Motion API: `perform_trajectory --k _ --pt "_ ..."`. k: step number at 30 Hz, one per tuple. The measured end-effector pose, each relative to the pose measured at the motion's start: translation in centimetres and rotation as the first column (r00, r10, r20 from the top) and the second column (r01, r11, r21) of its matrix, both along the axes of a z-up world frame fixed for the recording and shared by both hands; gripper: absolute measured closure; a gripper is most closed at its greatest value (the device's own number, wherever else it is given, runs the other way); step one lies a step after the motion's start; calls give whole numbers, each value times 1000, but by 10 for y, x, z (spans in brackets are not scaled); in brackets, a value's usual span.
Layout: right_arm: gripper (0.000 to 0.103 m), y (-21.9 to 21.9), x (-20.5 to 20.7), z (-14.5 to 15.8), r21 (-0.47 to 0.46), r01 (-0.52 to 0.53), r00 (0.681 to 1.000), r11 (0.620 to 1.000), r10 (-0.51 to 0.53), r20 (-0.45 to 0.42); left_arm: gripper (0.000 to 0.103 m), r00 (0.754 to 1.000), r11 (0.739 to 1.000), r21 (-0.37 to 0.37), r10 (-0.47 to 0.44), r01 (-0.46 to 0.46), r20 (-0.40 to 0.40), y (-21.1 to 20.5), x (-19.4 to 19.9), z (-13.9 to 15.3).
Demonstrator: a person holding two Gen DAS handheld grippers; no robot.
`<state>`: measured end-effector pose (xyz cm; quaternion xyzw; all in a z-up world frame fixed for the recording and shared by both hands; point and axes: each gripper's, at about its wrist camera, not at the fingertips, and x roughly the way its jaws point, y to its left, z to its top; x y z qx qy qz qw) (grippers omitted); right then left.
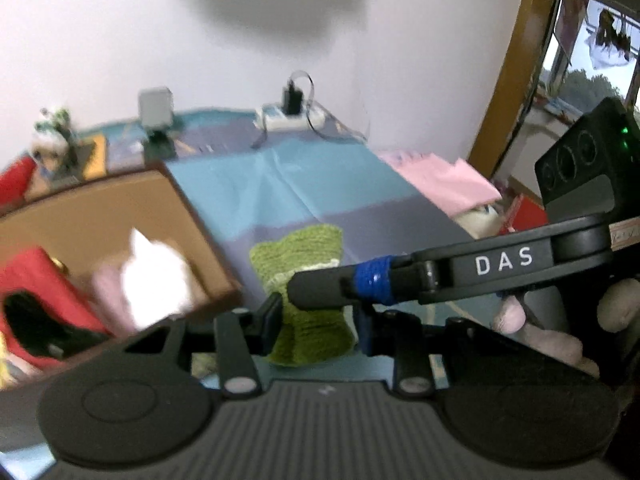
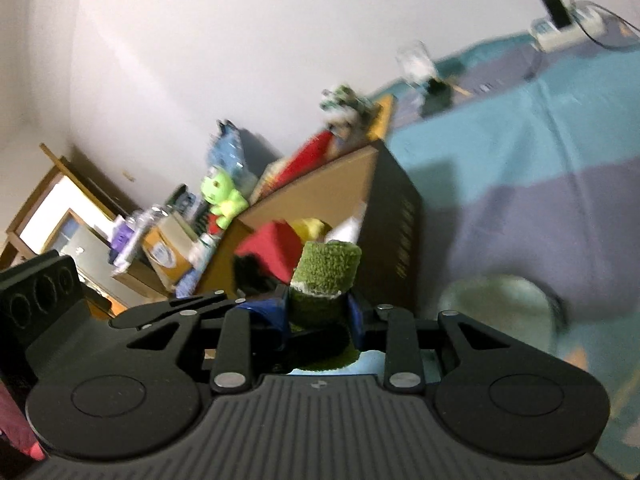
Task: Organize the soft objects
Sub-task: 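Carry the green sock with the right gripper and lower it into the box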
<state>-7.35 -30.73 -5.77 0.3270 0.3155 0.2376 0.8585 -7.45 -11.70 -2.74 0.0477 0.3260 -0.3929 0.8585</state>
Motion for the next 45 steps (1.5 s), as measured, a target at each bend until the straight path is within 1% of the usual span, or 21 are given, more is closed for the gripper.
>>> perform_trajectory --k 3,7,10,14,16,18,21,22,24,25,27,33,34,36,39,45 --pt "90 14 16 15 -1 -8 999 1000 8 53 73 998 999 -22 28 -27 49 18 8 14" --pt "90 37 40 27 -28 -14 993 1000 17 114 73 993 996 -44 78 -74 93 43 28 25" --pt "90 55 59 26 -57 -15 991 998 23 134 73 989 993 -48 112 -108 95 59 47 24" --pt "89 74 79 11 -96 4 995 995 6 100 73 988 988 -36 150 -149 33 74 75 7" --pt "86 84 82 5 -127 23 997 992 -13 81 73 987 987 -17 160 -160 4 79 86 -3" --pt "85 91 86 -1 -158 37 998 987 -29 51 72 985 985 9 171 -171 -28 81 95 -12" --pt "85 99 88 -7 -174 46 999 984 -44 15 71 983 984 40 177 -175 -51 84 101 -22" --pt "85 100 87 -8 -181 49 999 982 -48 9 65 983 984 51 174 -172 -54 84 102 -24" --pt "85 101 85 -9 -198 61 998 978 -63 0 60 983 983 67 176 -172 -57 83 103 -27" --pt "85 101 85 -9 -200 67 998 978 -69 -6 56 983 983 71 176 -172 -60 83 103 -28" --pt "85 100 85 -11 -196 79 996 977 -84 -19 52 981 981 81 182 -177 -63 83 104 -29" --pt "85 100 82 -8 -200 89 995 976 -95 -21 46 972 969 128 223 -213 -70 81 107 -33" --pt "85 99 80 -8 -196 93 995 976 -99 -20 44 970 966 137 231 -221 -70 81 106 -33" --pt "84 96 78 -7 -183 105 993 977 -112 -24 43 964 957 162 255 -241 -74 82 107 -34" --pt "84 90 76 -7 -165 127 990 978 -134 -33 41 958 950 176 274 -257 -80 84 107 -32" --pt "84 78 68 -10 -131 145 987 981 -152 -50 40 951 931 219 307 -291 -42 83 98 -25"
